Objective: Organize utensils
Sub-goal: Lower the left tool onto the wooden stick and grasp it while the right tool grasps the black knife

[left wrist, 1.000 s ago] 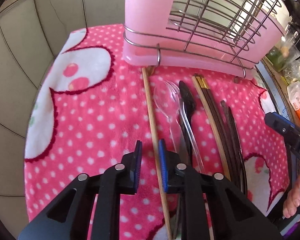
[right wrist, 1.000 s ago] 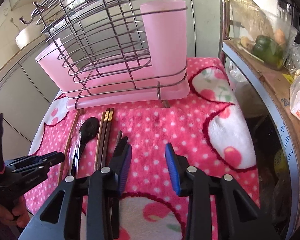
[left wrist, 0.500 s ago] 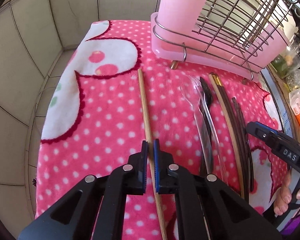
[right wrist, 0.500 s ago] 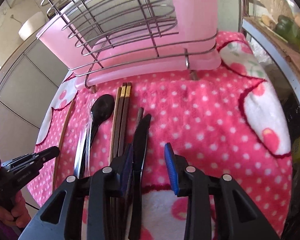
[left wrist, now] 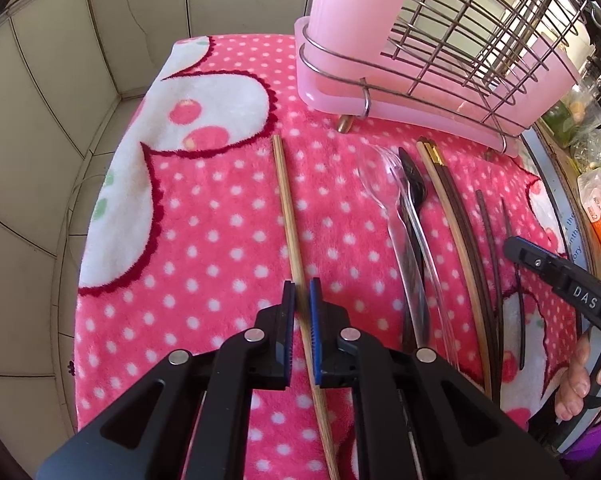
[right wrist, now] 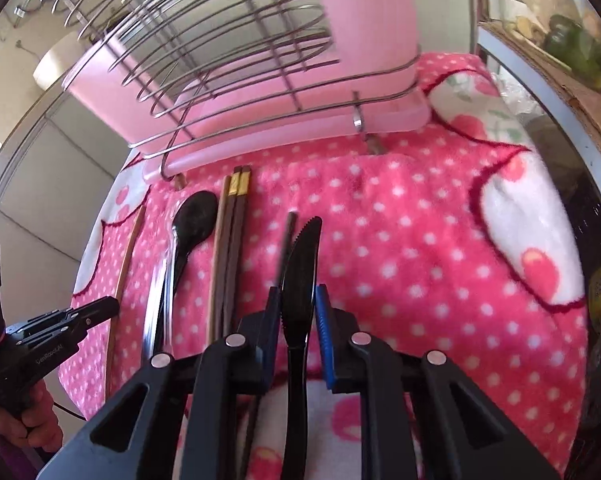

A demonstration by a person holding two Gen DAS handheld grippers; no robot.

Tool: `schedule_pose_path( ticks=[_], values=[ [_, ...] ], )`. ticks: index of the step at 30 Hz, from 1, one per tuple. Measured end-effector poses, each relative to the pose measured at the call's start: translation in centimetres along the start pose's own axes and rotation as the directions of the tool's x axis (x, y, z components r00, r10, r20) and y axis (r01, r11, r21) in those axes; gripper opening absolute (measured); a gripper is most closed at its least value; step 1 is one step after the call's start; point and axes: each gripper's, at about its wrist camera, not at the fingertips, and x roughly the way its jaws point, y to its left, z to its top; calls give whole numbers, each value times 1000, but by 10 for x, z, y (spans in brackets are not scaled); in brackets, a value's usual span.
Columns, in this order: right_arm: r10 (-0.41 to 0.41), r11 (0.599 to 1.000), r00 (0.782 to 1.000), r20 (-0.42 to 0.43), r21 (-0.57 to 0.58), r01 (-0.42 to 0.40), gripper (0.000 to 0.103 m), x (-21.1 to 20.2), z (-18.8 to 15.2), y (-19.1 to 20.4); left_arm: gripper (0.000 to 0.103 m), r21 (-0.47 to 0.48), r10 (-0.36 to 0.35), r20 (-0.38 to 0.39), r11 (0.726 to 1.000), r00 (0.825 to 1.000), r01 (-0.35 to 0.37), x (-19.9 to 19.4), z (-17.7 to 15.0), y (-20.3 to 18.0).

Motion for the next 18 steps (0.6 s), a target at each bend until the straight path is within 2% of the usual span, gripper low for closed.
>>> schedule_pose_path(
  ticks=[8,10,12,18],
  values=[
    [-36,997,999,-32,63,38,19,-4,-8,-31,13,-18,-16,-53,1000,998,15,9,12,2],
    [-32,999,999,-42,42,34,26,-6,-7,-28,15,-19,-23,-77,1000,997,22,11,16,2],
    [-23,999,999,-43,27,25,41,-6,-5,-27,16,-24,-38,-104,999,994,36,13,20,2],
    [-45,999,997,-55,8,46,43,-3,12,-23,16,-60,-85,-180,995,980,75,18,37,10]
  ],
)
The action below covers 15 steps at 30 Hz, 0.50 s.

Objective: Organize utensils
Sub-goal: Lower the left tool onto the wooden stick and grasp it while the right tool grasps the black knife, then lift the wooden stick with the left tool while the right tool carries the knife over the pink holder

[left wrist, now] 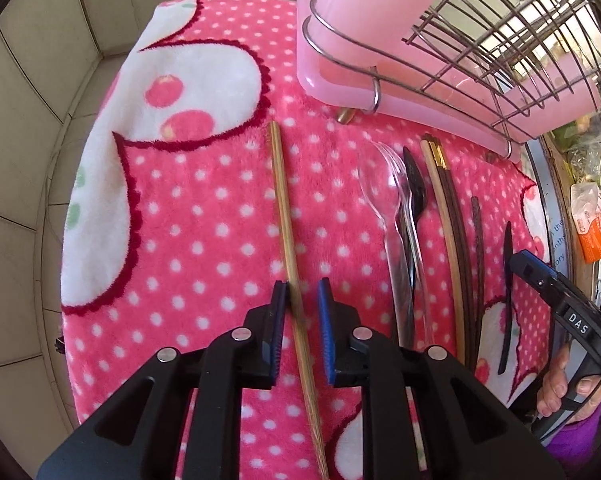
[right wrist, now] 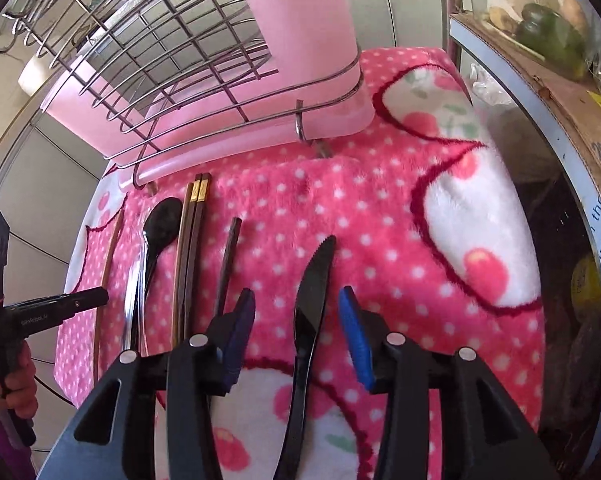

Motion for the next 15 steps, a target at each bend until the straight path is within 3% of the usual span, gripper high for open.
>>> schedule_pose_path(
  ticks=[5,7,10,15],
  values=[
    [-36,999,999,-32,-5,35,31,14,6,2,16,-13,25,-47,1000,999,-26,11,14,0],
    [-61,998,998,-34,-25,60,17,16,7,5,16,-19,24,-47,1000,999,-25,12,18,0],
    [-52,998,998,-32,-33,51,15,15,6,2,7,-21,36,-41,999,999,-36,12,20,1],
    [26,999,1000,11,28,-27,15,4,2,-10,5,-39,-8,2,999,1000,8,-2,16,13]
  ],
)
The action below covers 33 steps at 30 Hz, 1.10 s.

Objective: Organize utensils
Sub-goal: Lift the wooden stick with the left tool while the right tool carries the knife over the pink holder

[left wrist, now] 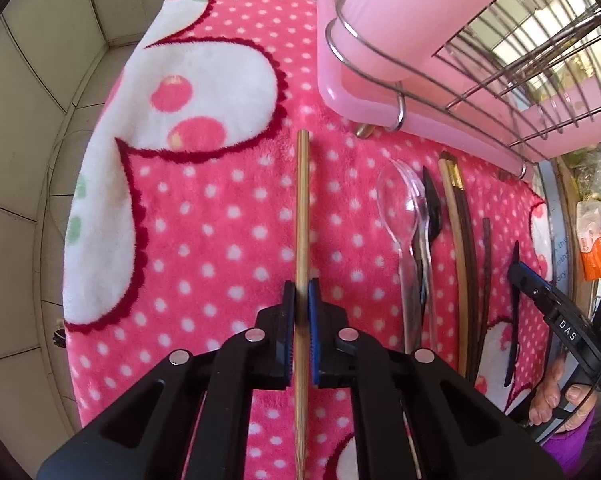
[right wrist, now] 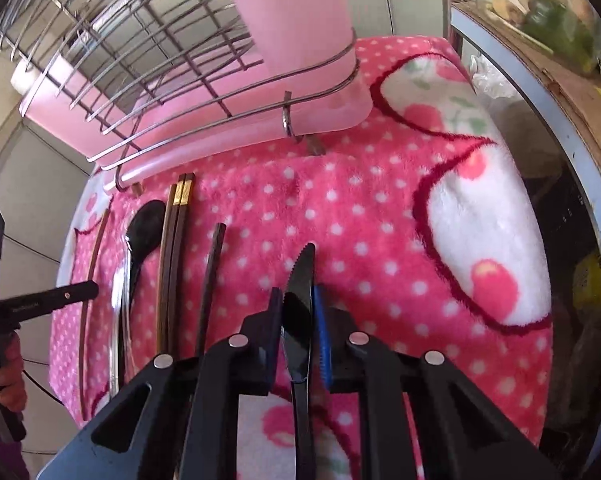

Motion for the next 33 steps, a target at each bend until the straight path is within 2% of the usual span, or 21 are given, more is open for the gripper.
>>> schedule_pose_path(
  ticks=[6,11,15,23,26,30,33],
  values=[
    [37,999,995,94,-3,-36,15,-29,-6,-2,5,14,-38,105,999,994,37,-34,-20,5],
    [23,1000,987,157,-19,-20,15,-49,-4,7,5,25,-81,232,997,969,77,-67,-36,5],
    [-8,999,980,197,-34,15,15,-60,0,17,5,28,-104,302,995,948,100,-85,-41,3],
    [-8,999,962,273,-48,22,15,-76,2,29,6,45,-125,434,992,892,117,-115,-46,-6],
    [20,997,939,344,-74,6,15,-96,5,35,5,49,-137,472,990,871,130,-127,-46,-6],
    [50,996,907,418,-87,-15,15,-123,19,39,5,58,-157,539,987,827,150,-148,-40,-7],
    [66,994,870,488,-106,-15,15,-147,36,44,5,74,-172,586,984,792,159,-163,-33,-11]
  ],
)
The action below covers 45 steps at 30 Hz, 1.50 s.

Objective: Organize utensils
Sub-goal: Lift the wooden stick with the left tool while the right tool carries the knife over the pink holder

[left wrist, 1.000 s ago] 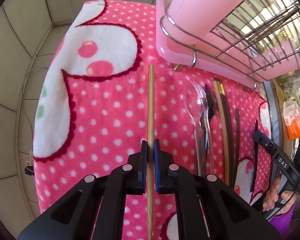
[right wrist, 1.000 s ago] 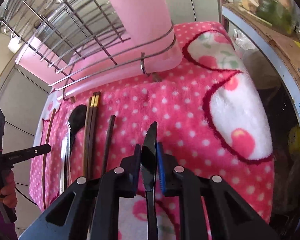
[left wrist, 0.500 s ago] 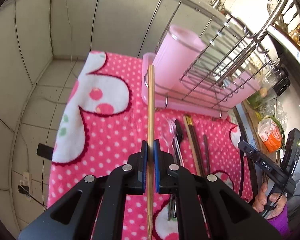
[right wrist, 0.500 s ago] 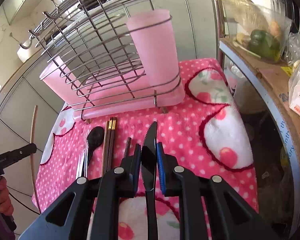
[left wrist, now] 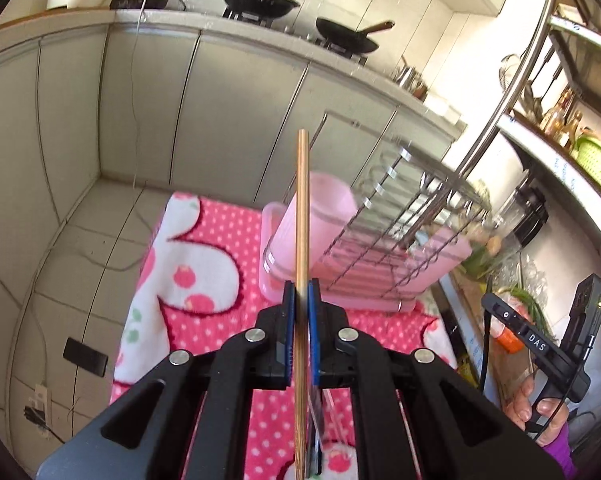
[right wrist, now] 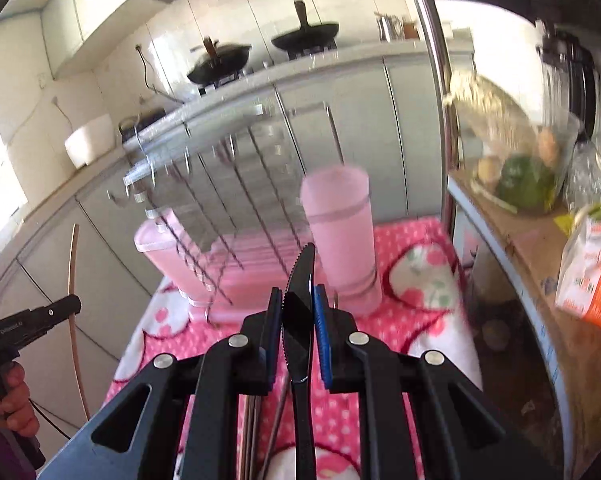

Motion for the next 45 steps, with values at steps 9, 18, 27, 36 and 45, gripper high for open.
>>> schedule_pose_path(
  ticks=[9,18,27,36,45],
  values=[
    [-39,998,995,89,-42,43,15,12,51,9,5,11,-31,108,999,994,30,-5,40,-14],
    [-65,996,995,71,-52,68,15,28,57,10,5,17,-25,103,1000,994,23,5,46,-16],
    [-23,999,978,207,-43,32,15,4,104,13,5,50,-47,226,998,973,37,-9,85,-33],
    [10,1000,942,334,-10,-8,15,17,143,-1,5,81,-43,404,997,914,11,11,125,-49],
    [-22,1000,942,335,8,21,15,69,140,-22,5,61,-21,461,998,887,-8,67,133,-35]
  ],
)
